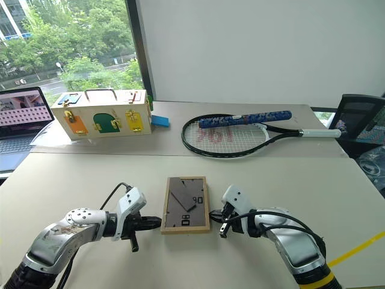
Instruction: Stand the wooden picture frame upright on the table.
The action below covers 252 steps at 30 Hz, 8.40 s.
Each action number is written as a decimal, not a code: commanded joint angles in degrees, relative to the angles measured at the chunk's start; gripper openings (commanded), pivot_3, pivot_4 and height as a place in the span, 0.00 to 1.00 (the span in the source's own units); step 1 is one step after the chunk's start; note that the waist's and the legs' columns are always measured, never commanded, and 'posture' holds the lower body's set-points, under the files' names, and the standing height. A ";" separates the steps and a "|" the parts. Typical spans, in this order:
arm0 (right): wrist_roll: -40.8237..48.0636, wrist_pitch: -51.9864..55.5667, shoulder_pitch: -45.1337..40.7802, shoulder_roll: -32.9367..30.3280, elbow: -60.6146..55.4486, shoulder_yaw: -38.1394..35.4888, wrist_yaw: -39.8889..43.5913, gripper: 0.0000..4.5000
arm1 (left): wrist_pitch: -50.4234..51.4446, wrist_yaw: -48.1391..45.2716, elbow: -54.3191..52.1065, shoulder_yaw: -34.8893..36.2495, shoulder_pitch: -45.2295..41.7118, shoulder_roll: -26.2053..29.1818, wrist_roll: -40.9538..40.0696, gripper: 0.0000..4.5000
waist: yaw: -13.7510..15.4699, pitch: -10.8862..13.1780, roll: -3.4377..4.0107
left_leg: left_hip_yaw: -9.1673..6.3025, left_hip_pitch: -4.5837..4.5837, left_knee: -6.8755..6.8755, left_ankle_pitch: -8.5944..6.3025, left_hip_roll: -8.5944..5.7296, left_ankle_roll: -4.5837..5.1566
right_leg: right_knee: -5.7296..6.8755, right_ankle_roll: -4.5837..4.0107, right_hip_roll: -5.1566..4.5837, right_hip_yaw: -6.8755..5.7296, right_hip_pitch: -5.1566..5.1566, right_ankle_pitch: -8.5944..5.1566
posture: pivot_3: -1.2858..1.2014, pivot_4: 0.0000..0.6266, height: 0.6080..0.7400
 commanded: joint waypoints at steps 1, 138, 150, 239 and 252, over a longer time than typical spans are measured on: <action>1.69 1.37 1.09 0.00 -2.63 1.37 0.48 0.00 | 0.08 0.07 0.45 -0.57 1.31 0.86 -0.04 0.01 | 0.07 0.00 0.00 | 0.00 0.00 0.00 -0.01 0.00 0.01 | -0.01 -0.01 0.00 0.00 0.00 -0.01 | 0.52 0.24 1.00; 1.15 -26.05 -12.17 -11.94 15.64 -11.84 8.56 0.62 | 38.15 8.35 43.09 16.35 -29.98 -10.75 -36.31 0.25 | 1.42 0.04 -0.04 | -0.22 -0.93 -0.02 0.18 -0.06 -0.13 | 0.04 -0.20 -0.01 -0.25 -0.89 0.32 | 0.52 0.24 1.00; -34.36 -85.10 -12.73 -10.52 35.98 -2.87 -12.91 0.98 | 37.96 -1.15 50.67 9.68 -35.24 -9.44 -29.46 0.25 | 1.31 0.05 -0.01 | -0.22 -0.92 -0.05 0.21 -0.06 -0.15 | 0.03 -0.19 -0.01 -0.27 -0.87 0.32 | 0.52 0.24 1.00; 20.16 -5.46 -18.99 0.73 24.18 3.80 14.92 0.26 | -40.61 12.47 23.99 15.82 -6.32 -14.07 9.22 1.00 | 0.95 0.30 0.02 | -0.43 -0.28 -0.06 0.27 0.00 -0.05 | 0.03 -0.28 -0.05 -0.64 0.11 0.29 | 0.52 0.24 1.00; 17.03 -4.56 -13.60 4.02 23.11 3.62 15.60 0.26 | -41.08 11.52 25.00 15.79 -7.38 -12.47 8.49 1.00 | 0.14 0.29 0.02 | -0.43 -0.19 -0.08 0.27 0.00 -0.05 | 0.05 -0.28 -0.04 -0.64 0.14 0.28 | 0.52 0.24 1.00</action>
